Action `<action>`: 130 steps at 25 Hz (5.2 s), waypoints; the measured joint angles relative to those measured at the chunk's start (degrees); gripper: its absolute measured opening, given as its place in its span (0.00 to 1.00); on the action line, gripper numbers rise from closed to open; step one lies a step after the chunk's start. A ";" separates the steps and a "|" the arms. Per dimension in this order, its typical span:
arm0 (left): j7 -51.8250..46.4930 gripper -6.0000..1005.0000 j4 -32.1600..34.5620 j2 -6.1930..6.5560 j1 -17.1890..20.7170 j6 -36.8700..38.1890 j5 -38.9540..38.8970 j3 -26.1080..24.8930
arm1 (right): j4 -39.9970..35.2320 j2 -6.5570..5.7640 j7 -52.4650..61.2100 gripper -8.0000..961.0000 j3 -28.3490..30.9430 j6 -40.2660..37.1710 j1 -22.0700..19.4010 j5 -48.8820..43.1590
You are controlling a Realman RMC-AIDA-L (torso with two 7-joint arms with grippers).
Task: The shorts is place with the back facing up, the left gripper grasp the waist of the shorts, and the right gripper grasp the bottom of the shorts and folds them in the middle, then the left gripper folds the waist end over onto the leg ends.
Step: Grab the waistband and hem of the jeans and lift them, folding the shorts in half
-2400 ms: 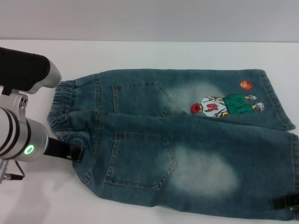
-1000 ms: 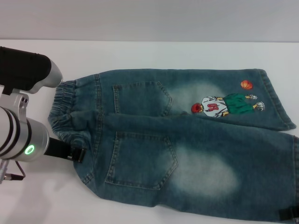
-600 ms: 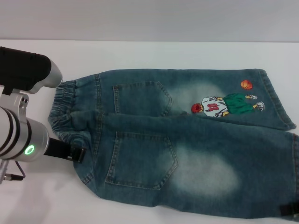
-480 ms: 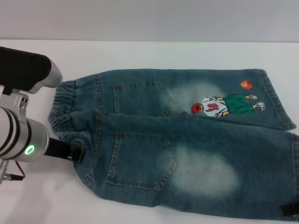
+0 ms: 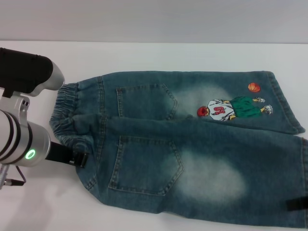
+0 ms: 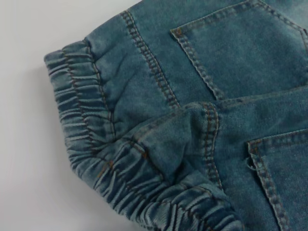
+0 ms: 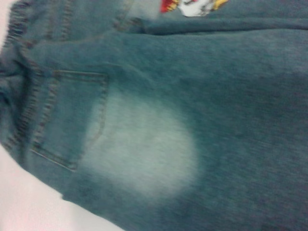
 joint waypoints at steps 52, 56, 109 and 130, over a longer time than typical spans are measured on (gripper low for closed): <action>-0.78 0.19 -1.70 0.00 -2.27 -3.42 -0.08 0.35 | 3.82 0.03 4.38 0.49 1.68 1.91 -2.44 -7.54; -0.80 0.19 -1.69 0.00 -2.30 -3.44 -0.09 0.64 | 4.10 -0.01 4.39 0.48 1.77 1.87 -2.53 -7.54; -0.79 0.19 -1.28 0.00 -2.42 -3.20 -0.09 0.48 | 1.60 0.29 -1.54 0.16 -0.93 -1.76 2.58 -7.01; -0.90 0.19 -1.72 0.12 -0.49 3.60 0.02 -0.76 | 10.12 0.26 -5.56 0.03 -1.28 -5.96 1.18 4.95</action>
